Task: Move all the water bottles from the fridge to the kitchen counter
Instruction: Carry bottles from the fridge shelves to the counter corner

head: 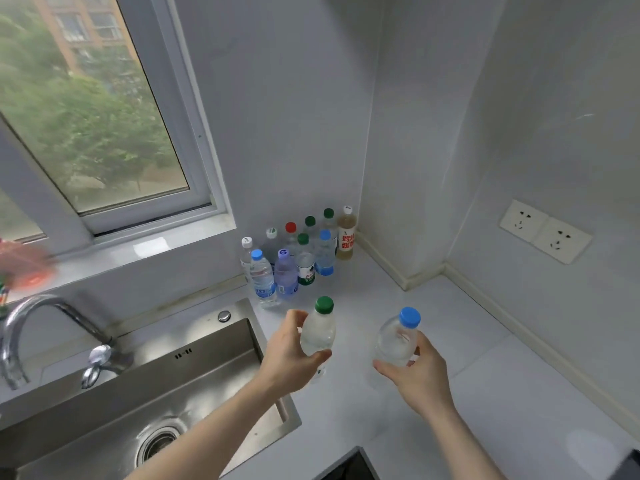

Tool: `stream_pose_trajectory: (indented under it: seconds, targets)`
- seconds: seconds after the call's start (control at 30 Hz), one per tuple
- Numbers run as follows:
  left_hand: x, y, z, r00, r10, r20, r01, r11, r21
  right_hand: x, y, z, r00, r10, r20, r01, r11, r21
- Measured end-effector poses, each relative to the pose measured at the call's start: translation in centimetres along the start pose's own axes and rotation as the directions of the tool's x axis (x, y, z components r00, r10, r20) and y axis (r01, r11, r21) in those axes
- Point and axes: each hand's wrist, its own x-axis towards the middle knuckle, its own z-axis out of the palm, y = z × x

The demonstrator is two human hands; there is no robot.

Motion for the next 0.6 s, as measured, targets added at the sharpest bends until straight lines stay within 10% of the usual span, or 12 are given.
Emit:
stream_pose_trajectory:
  seconds: [0.6]
  targets:
    - [17.8, -0.1, 6.7, 0.991, -0.003, 0.132, -0.053, 0.906, 0.419, 16.4, 3.1, 3.5, 0.970, 0.239, -0.033, -0.240, 0.942, -0.235]
